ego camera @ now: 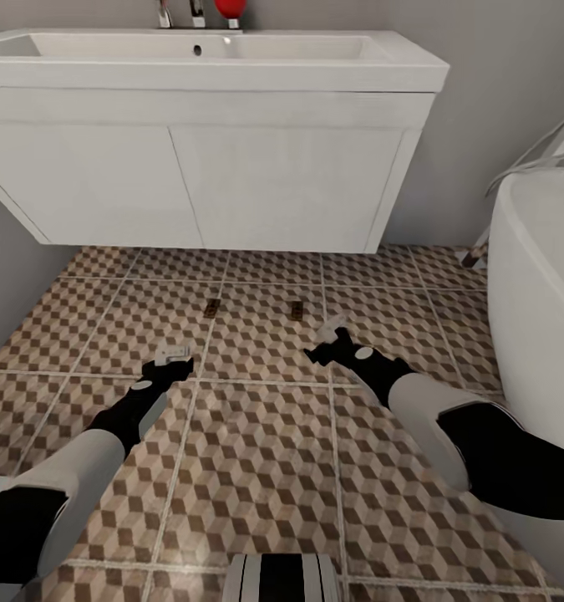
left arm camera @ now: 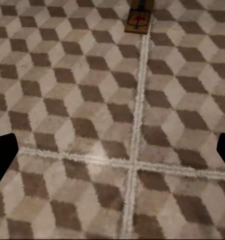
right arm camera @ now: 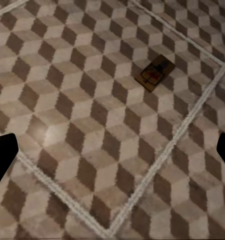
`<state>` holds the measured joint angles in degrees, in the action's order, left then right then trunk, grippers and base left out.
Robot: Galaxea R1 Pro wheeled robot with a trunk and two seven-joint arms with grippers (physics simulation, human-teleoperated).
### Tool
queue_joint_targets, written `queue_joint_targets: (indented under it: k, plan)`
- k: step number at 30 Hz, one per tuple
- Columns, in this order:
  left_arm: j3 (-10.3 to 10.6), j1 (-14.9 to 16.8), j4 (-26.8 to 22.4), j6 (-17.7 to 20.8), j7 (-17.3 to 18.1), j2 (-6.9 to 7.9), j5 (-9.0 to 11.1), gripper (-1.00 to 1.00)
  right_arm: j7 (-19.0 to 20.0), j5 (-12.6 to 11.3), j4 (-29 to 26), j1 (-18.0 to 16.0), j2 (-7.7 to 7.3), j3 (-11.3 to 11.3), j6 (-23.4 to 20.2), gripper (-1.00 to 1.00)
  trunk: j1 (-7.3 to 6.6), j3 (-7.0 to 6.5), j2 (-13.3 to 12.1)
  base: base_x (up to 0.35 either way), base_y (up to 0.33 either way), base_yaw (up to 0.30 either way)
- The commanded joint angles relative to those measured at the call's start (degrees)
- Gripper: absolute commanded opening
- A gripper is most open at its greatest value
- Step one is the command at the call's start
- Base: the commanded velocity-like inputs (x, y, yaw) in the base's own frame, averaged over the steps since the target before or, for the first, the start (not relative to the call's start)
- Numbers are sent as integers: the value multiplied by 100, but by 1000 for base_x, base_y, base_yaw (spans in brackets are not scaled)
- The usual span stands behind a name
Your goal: Take the four mousetraps from the cabinet in the bathroom and place them on the bathroom floor. Make sure all four end up on the same floor surface, and ensure that at least two of them are either under or directly next to the same bathroom sink.
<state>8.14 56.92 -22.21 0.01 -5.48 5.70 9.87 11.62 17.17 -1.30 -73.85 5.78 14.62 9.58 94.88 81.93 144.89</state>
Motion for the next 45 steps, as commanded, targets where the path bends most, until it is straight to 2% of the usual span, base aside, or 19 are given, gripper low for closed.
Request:
queue_joint_targets:
  k: [1, 7, 13, 16, 21, 26, 36, 41, 45]
  plan:
    - [49, -25, 4, -20, -22, 7, 58, 100, 5, 39, 11, 10, -18, -3, 32, 100, -3, -19, 0, 0, 0, 0]
    - [48, -152, 291, -284, 20, 9, 58, 100, 19, 30, 22, 318, -205, -3, 92, 100, -19, -152, -8, 0, 0, 0]
    - [54, -175, 629, -463, 31, 2, 58, 100, 18, -152, 24, 663, -340, -3, 401, 100, -34, -285, -16, 0, 0, 0]
    - [55, -178, 845, -716, 32, -7, 58, 100, 16, -278, 24, 868, -407, -3, 653, 100, -42, -352, -20, 0, 0, 0]
    - [52, -191, 1242, -1207, 76, -29, 58, 100, 21, -362, 24, 1126, -536, -3, 825, 100, -55, -463, -27, 0, 0, 0]
    - [49, -200, 1542, -1449, 211, -50, 58, 100, 28, -394, 25, 1294, -659, -3, 885, 100, -68, -573, -34, 0, 0, 0]
    - [48, -206, 2223, -1918, 348, -59, 58, 100, 25, -417, 25, 1658, -883, -5, 1348, 100, -94, -795, -47, 0, 0, 0]
    - [47, -212, 2546, -2339, 356, -67, 64, 100, 31, -606, 25, 1853, -1003, -4, 1471, 100, -106, -906, -54, 0, 0, 0]
    - [47, -279, 2629, -2503, 359, -68, 66, 100, 43, -980, 25, 2045, -1062, -3, 1526, 100, -117, -994, -59, 0, 0, 0]
